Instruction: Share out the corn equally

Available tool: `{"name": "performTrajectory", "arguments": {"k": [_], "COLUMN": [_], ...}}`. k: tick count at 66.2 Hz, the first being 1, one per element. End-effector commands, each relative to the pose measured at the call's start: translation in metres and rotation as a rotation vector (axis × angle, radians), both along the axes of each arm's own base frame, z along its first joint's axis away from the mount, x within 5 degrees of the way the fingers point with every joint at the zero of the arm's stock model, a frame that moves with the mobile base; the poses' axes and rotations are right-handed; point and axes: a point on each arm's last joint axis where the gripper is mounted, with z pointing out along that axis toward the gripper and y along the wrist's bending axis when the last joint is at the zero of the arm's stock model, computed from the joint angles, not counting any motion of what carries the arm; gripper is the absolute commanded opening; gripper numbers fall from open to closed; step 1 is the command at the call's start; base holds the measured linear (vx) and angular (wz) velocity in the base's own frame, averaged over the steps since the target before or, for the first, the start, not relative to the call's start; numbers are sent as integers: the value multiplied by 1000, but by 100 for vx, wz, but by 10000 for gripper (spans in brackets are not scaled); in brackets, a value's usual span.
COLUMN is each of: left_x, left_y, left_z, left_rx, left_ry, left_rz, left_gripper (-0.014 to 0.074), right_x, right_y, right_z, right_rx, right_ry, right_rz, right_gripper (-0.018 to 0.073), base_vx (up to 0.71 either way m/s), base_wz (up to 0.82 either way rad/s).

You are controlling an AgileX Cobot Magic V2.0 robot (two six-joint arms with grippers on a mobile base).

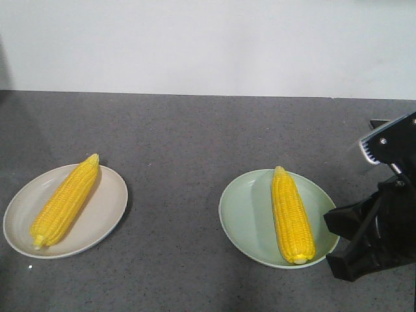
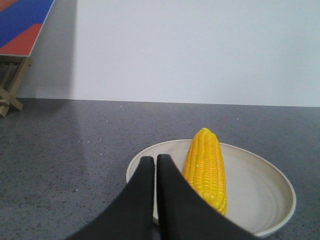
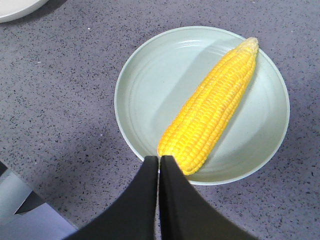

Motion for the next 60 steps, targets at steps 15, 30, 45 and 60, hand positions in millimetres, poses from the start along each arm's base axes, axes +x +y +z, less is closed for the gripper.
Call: {"name": "performTrajectory", "arguments": {"k": [15,30,45,60], "left_x": [-1,-1,-1,-1], "left_y": [-1,-1,-1,-1], "left_z": [3,3,3,3], "left_rx": [31,31,30,30], "left_ry": [-87,-87,-80,-80], "left_rz": [-8,-8,-8,-8], "left_gripper": [-8,-8,-8,-8], "right_x": [2,2,2,2], "right_y": [1,1,1,1], "right_z": [13,13,13,13], "right_rx": [40,40,40,40], "right_ry": [-78,-78,-78,-78], "right_rz": [-3,-3,-3,-3], "right_gripper": [-11,-11,-11,-11], "base_vx": [0,0,0,0], "base_wz": [0,0,0,0]}}
